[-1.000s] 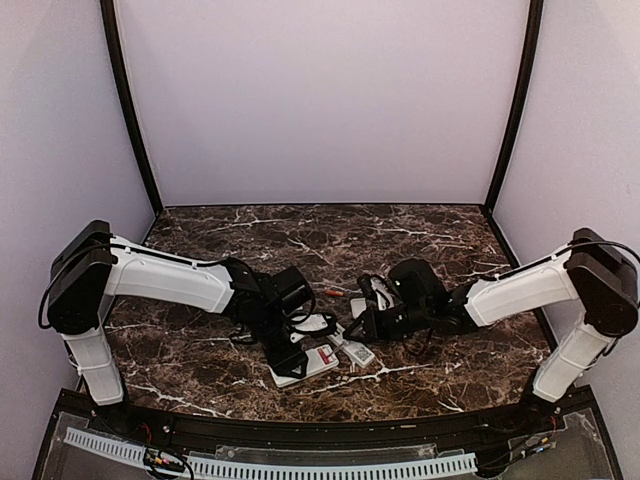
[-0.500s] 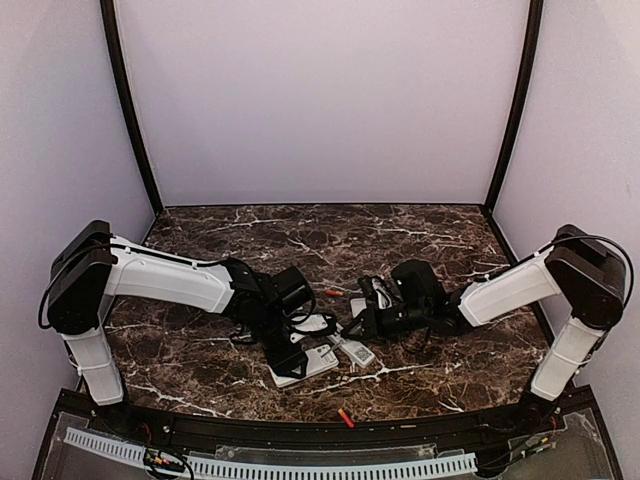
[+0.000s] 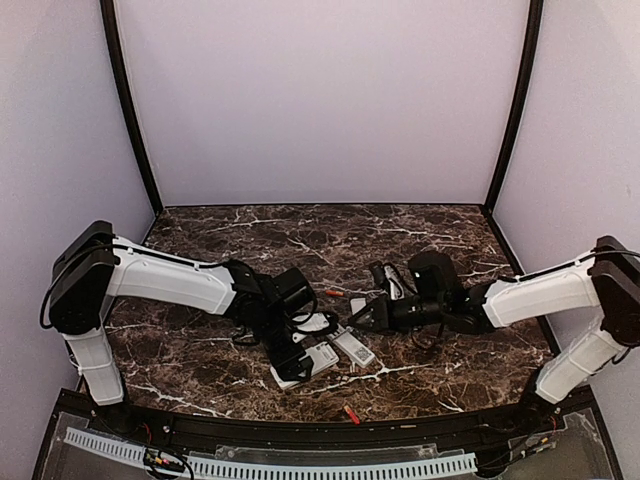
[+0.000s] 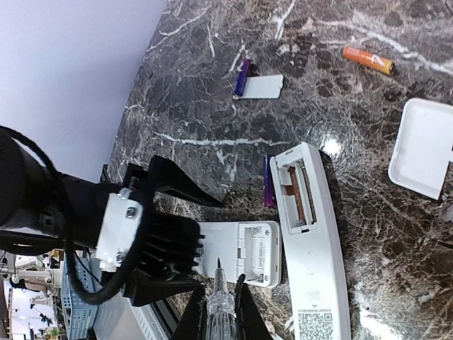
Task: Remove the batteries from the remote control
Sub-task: Remove the battery from the remote control without the battery cover, then pass from the right arm to the left
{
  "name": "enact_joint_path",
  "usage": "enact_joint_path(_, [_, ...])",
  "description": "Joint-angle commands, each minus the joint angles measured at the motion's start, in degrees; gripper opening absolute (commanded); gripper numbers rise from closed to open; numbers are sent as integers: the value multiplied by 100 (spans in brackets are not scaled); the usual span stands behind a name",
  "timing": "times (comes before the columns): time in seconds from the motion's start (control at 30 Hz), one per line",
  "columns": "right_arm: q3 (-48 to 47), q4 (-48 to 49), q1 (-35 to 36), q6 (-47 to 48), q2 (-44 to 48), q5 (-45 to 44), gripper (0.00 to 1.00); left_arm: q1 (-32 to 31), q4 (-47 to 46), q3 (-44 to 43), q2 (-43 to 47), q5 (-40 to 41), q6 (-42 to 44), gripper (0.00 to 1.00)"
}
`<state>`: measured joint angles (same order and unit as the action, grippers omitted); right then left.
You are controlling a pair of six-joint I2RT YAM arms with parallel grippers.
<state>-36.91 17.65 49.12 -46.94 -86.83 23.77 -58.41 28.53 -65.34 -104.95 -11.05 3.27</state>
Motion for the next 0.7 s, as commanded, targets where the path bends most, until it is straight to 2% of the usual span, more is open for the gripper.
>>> enact_joint_path(0.0, [175,-444,-38,311,677,-652,0,14,-107,133,277,101,-184,87])
enact_joint_path(0.13, [292,-953,-371,493,1252,-1000,0,269,-331,213,855,-169,-495,91])
enact_joint_path(0.27, [464,-1309,-817,606,1629,-1141,0,670,-645,179,1490,-174,-1266,94])
enact_joint_path(0.4, [816,-941,-1284,552,1574,-940,0,1153,-1448,111,1894,204,-2252,99])
enact_joint_path(0.53, [945,-463,-1447,468,1437,-847,0,2020,-2433,601,2148,258,-3251,99])
enact_joint_path(0.67, [846,-392,-1458,471,1166,-810,1,2684,-2825,1013,2307,91,-3675,99])
